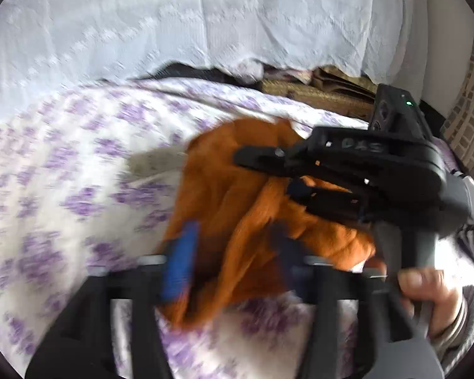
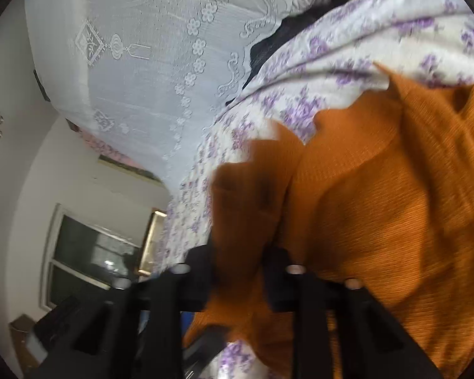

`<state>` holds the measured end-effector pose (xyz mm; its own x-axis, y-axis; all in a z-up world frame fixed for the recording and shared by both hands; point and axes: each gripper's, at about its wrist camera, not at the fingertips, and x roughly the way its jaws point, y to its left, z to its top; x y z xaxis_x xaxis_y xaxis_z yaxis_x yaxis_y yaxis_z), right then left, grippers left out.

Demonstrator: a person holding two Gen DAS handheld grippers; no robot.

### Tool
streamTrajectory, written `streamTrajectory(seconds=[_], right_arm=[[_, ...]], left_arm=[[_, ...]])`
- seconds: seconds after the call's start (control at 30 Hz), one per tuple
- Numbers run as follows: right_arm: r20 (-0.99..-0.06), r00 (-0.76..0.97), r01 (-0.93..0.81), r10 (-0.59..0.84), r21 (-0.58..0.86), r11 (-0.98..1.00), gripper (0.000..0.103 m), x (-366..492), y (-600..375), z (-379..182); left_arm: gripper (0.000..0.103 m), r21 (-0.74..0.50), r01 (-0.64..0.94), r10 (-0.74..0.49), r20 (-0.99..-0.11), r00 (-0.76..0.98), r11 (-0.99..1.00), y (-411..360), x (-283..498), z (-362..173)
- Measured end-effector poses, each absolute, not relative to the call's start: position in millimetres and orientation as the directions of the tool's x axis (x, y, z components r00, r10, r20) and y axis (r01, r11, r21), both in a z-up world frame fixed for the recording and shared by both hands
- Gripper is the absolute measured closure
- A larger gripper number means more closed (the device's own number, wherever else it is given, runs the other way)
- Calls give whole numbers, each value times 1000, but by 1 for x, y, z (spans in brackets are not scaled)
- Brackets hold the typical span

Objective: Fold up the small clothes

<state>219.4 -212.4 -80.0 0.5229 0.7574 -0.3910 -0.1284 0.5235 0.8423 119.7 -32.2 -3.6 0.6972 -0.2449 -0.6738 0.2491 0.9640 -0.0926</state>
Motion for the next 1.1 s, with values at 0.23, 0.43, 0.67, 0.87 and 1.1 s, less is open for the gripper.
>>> streamTrajectory(seconds=[0.23, 0.43, 0.67, 0.87, 1.1], right_arm=[[-399, 545, -106, 738, 840, 532, 85, 218, -222, -85], [-359, 560, -147, 746, 844, 516, 88, 219, -230, -72], [-309, 602, -191, 736, 840, 509, 89, 224, -271, -46], [-261, 644, -159, 719, 874, 460, 89, 227, -319, -48], [-421, 651, -17, 631, 824, 567, 89, 239, -339, -79]], left_arm=[[5, 237, 196, -2, -633, 774, 951, -46, 92, -19], [88, 166, 211, -50, -661, 748, 963, -50, 103, -23], [88, 110, 294, -166, -620, 767, 949, -89, 107, 11], [88, 139, 415, -248, -620, 744, 899, -159, 109, 5], [88, 43, 458, -295, -712, 638, 888, -188, 132, -38]])
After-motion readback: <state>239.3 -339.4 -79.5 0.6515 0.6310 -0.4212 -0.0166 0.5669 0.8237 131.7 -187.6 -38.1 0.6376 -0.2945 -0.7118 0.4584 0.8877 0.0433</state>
